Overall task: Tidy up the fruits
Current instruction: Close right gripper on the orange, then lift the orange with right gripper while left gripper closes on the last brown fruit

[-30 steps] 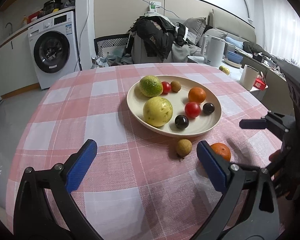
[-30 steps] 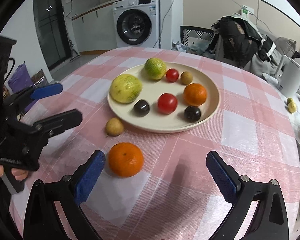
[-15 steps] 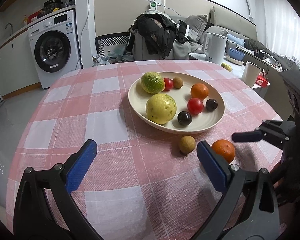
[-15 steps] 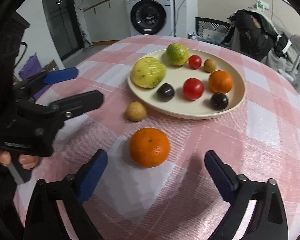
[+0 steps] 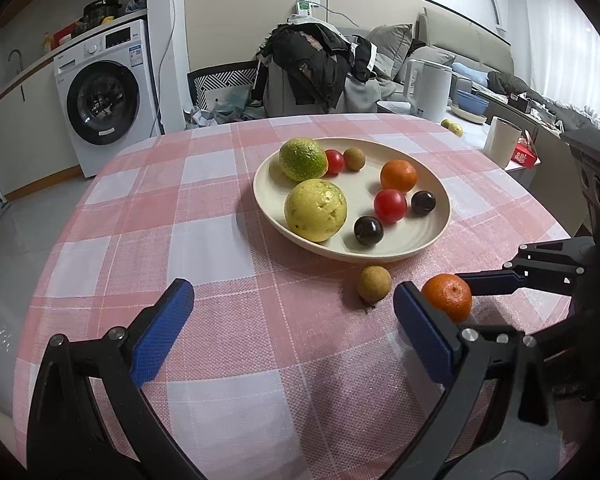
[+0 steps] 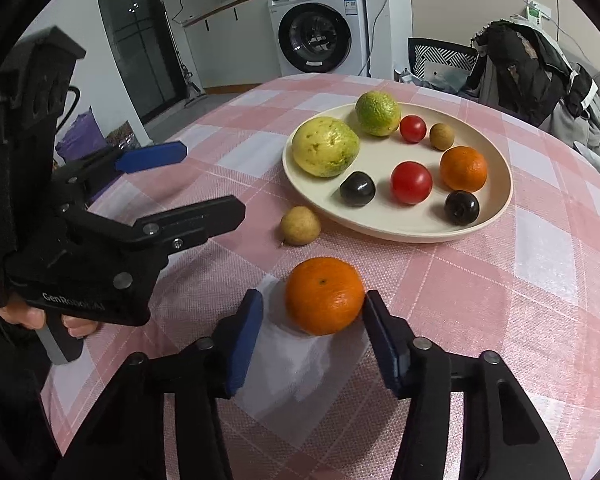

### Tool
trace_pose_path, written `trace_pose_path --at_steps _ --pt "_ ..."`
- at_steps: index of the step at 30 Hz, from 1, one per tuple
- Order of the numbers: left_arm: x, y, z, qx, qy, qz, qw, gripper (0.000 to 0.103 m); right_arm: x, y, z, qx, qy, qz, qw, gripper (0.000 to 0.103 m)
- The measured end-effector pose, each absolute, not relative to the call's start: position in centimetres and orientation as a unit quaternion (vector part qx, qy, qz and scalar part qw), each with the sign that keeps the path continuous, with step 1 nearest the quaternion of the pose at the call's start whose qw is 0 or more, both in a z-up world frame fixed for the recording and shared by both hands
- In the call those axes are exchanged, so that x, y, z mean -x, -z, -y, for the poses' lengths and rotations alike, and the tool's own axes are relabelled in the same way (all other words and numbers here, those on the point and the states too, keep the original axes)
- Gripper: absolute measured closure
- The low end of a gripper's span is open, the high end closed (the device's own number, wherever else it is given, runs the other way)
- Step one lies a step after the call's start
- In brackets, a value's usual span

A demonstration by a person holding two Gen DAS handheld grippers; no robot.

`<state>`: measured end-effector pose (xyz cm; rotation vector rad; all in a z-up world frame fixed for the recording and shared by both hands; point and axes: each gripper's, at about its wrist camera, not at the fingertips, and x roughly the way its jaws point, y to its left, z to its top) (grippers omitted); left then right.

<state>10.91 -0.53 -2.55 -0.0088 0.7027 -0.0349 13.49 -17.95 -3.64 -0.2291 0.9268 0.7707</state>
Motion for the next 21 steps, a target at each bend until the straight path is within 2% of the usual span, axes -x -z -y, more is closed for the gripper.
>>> trace_pose_path --at_steps 2,4,12,21 --pt "-10.9 2.6 0.5 0.005 0.017 -0.344 0.939 0.004 -13.7 3.7 18.1 0.107 -0.354 -0.436 0.820 0.062" --pt "-10.9 2.6 0.5 0.004 0.017 -0.344 0.939 0.004 -13.8 3.6 18.3 0.101 -0.356 -0.436 0.820 0.063" --pt "-11.1 2.8 0.4 0.007 0.020 -0.350 0.937 0.004 -14.1 1.6 19.7 0.065 -0.353 -0.396 0.845 0.063" --pt "-11.1 2.9 0.9 0.000 0.043 -0.355 0.934 0.004 -14.5 0.9 20.2 0.049 -0.342 -0.387 0.855 0.063"
